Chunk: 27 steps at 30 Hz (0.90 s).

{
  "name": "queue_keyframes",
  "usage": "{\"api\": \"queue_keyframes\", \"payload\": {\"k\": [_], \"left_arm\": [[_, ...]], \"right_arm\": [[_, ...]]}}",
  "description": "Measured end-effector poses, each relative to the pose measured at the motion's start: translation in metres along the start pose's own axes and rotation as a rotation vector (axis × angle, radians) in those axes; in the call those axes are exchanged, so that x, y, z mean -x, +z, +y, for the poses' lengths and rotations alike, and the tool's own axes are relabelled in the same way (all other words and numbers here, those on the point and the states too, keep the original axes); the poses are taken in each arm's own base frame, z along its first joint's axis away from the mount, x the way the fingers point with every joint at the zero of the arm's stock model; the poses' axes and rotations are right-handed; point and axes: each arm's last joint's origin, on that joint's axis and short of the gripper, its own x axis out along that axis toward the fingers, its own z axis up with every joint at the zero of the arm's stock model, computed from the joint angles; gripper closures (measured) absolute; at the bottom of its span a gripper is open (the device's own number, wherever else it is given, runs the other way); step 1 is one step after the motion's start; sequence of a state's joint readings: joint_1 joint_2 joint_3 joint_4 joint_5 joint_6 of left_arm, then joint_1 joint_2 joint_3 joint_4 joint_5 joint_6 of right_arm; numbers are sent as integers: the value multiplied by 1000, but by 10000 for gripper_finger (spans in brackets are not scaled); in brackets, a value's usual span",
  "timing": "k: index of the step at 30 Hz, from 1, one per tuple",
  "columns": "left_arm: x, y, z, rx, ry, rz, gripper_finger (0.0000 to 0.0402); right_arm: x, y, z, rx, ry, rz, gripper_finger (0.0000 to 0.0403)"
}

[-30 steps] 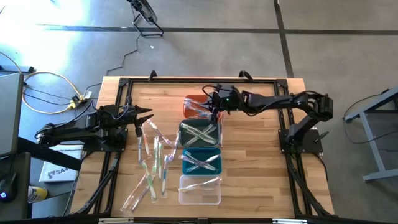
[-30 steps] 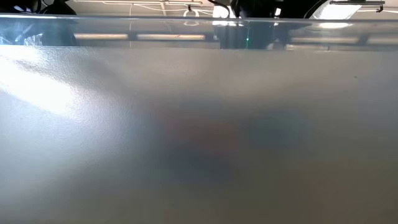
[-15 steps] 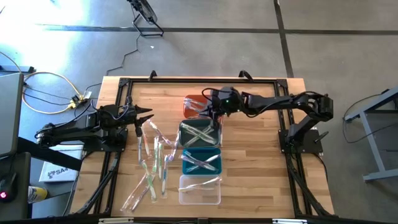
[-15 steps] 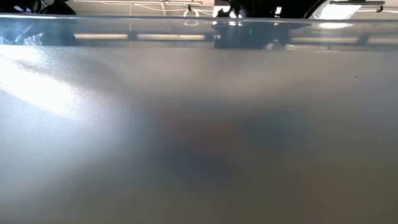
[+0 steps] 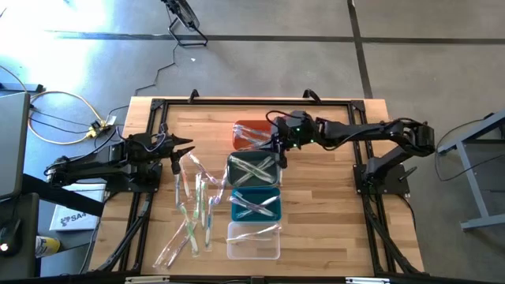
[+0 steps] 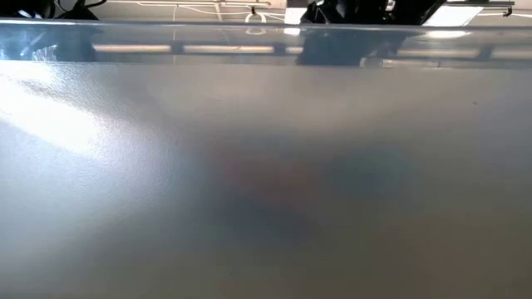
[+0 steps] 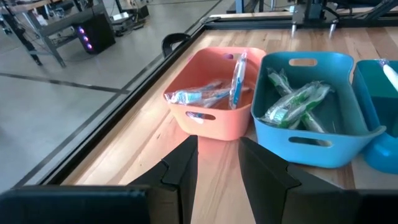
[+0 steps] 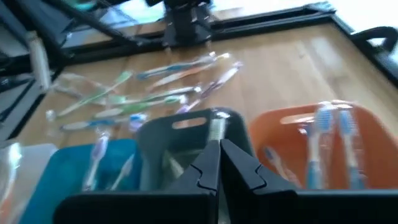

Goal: Pick & Place Toothbrushes
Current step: Put the purple toothbrush into the blue bin

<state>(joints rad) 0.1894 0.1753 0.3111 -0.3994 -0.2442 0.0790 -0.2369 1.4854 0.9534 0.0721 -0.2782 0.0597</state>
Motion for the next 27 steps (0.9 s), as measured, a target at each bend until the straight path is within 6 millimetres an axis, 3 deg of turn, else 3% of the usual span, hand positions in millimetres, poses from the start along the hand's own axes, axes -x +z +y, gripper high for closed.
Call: {"api": "queue_keyframes", "payload": {"k": [17,27], "left_arm": [[0,0,0,9,0,2,289],[0,0,0,24,0,1,289]], "right_arm": [[97,-37,52,42,-95,-249,399],[131,-74,58,26,-99,-367,399]]}}
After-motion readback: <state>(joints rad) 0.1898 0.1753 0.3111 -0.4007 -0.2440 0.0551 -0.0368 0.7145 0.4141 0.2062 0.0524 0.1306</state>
